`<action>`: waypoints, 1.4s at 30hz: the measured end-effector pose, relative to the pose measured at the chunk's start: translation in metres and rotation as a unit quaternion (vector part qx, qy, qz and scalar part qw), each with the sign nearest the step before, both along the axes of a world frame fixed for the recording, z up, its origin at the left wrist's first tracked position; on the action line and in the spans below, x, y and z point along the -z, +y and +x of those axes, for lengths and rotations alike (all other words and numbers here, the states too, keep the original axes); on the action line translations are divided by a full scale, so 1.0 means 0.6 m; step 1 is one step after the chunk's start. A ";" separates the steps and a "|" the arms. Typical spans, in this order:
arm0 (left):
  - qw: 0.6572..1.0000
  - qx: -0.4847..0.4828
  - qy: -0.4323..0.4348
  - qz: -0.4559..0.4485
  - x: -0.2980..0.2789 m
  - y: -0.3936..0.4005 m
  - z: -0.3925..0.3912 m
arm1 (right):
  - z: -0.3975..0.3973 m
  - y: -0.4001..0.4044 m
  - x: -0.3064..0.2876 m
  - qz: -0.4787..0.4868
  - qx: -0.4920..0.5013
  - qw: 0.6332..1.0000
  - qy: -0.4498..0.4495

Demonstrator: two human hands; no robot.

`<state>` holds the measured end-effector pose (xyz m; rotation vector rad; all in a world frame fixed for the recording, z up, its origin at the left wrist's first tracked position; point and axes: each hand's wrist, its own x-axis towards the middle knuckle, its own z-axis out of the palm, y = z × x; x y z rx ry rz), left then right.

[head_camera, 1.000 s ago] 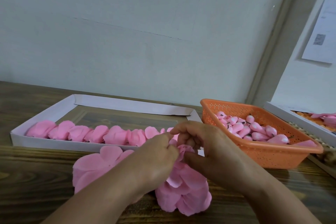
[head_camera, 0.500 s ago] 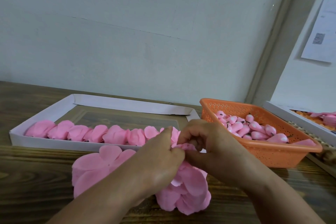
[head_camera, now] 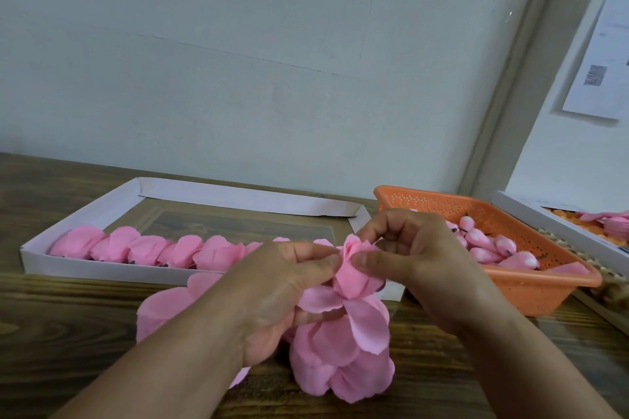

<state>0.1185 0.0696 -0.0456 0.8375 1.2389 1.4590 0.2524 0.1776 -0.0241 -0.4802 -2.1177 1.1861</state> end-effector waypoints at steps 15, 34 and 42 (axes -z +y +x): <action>1.000 0.000 0.020 0.008 0.009 0.004 0.001 | -0.014 -0.025 0.005 0.094 0.077 0.993 -0.012; 0.995 0.076 0.055 -0.021 0.000 -0.003 -0.021 | 0.013 0.004 -0.004 -0.126 -0.197 0.972 -0.028; 0.999 0.023 0.034 -0.029 -0.001 0.000 -0.025 | 0.013 0.005 0.000 -0.145 -0.181 0.972 -0.030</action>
